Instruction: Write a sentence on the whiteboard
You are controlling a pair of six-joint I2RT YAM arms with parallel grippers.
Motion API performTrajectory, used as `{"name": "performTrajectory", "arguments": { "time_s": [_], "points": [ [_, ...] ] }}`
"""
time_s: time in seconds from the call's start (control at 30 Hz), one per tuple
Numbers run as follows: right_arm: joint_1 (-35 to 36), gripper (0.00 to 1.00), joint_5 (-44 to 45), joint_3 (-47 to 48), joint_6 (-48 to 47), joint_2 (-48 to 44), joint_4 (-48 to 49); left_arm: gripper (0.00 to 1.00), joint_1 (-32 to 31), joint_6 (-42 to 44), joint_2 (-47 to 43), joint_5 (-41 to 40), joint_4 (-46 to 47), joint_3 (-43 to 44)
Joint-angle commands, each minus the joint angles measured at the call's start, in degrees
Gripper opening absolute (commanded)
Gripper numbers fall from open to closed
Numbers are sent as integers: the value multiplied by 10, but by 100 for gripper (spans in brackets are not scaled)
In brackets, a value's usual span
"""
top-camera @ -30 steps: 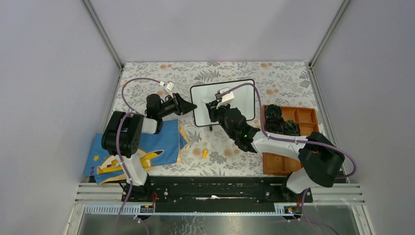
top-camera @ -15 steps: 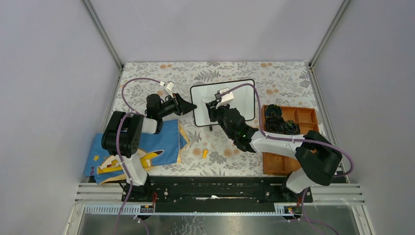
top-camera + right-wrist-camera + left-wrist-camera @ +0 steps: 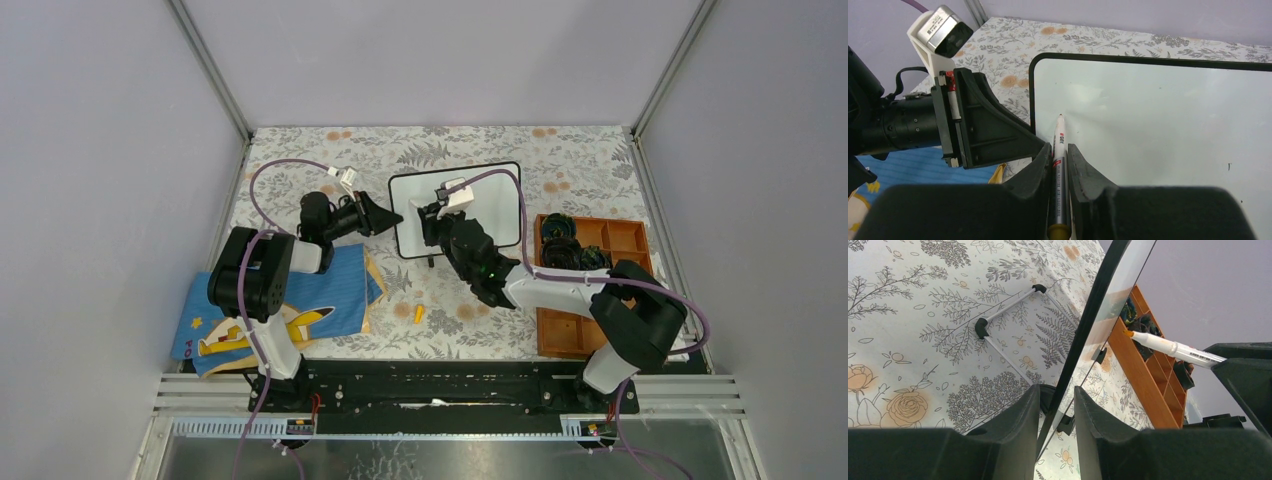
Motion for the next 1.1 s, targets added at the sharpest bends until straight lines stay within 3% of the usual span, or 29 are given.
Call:
{"name": "performTrajectory", "arguments": {
  "time_s": [0.0,1.07],
  "points": [
    [-2,0,25,29,8,7,48,37,-6,20,-10,-6,4,9],
    [-12,0,24,52,13,27,65,33,-7,27,-13,-7,-1,9]
  ]
}}
